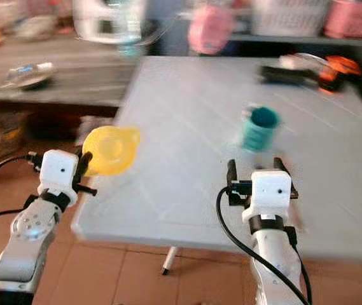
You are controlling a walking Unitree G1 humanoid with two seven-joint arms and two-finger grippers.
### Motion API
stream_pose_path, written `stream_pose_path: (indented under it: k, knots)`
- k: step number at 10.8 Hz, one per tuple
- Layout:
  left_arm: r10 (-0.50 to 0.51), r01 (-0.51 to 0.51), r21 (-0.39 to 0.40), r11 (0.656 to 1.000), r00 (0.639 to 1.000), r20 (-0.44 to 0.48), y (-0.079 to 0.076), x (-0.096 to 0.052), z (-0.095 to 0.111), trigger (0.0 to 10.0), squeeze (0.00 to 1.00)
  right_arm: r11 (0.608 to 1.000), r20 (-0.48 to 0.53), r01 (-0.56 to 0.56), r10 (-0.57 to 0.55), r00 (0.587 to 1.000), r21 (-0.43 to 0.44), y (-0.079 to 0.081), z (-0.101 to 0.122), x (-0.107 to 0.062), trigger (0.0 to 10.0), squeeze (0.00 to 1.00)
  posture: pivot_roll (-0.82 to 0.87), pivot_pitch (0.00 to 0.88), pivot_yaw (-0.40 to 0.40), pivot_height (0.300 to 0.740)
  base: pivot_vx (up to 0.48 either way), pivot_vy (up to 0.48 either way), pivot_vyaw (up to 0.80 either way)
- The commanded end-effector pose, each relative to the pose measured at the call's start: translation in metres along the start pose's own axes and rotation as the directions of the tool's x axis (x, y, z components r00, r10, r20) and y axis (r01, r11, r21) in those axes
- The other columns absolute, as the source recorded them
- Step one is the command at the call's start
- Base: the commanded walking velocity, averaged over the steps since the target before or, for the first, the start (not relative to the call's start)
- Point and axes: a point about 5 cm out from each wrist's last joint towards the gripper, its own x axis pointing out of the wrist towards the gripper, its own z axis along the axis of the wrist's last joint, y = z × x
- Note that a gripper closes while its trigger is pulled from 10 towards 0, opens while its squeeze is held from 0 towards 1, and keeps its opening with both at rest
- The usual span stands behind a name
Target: Setting the table
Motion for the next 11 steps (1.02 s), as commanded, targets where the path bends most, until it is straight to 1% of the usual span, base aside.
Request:
stream_pose_path:
  k: [1, 4, 5, 8, 11]
  knots:
    - [-0.008, 0.008, 0.000, 1.000, 1.000, -0.017, 0.0010, 0.0002, -0.0024, 10.0, 0.00, 1.000, 0.016, 0.004, -0.004, 1.000, 0.004, -0.0001, 0.0024, 0.0010, 10.0, 0.00, 0.03, 0.073, 0.040, 0.740, 0.000, 0.277, 0.00]
    - [-0.016, 0.016, -0.002, 1.000, 0.999, -0.031, -0.0022, -0.0008, -0.0056, 10.0, 0.00, 1.000, 0.021, -0.006, 0.006, 1.000, -0.004, 0.0008, 0.0035, 0.0023, 10.0, 0.00, 0.03, 0.082, 0.040, 0.740, 0.000, 0.385, 0.00]
    - [-0.022, 0.022, -0.002, 1.000, 0.999, -0.032, -0.0041, 0.0001, -0.0055, 10.0, 0.00, 1.000, 0.022, -0.006, 0.006, 1.000, -0.008, 0.0003, 0.0039, 0.0021, 10.0, 0.00, 0.02, 0.086, 0.042, 0.740, 0.000, 0.420, 0.00]
    - [-0.038, 0.038, 0.009, 0.999, 0.999, -0.028, -0.0024, 0.0058, -0.0030, 10.0, 0.00, 1.000, 0.024, -0.001, 0.002, 1.000, -0.009, 0.0004, 0.0049, 0.0014, 10.0, 0.00, 0.02, 0.090, 0.050, 0.740, 0.000, 0.461, 0.00]
    - [-0.054, 0.054, 0.009, 0.998, 0.998, -0.027, -0.0057, 0.0083, -0.0036, 10.0, 0.00, 1.000, 0.022, 0.007, -0.007, 1.000, -0.005, 0.0000, 0.0041, 0.0005, 10.0, 0.00, 0.01, 0.091, 0.054, 0.740, 0.000, 0.480, 0.00]
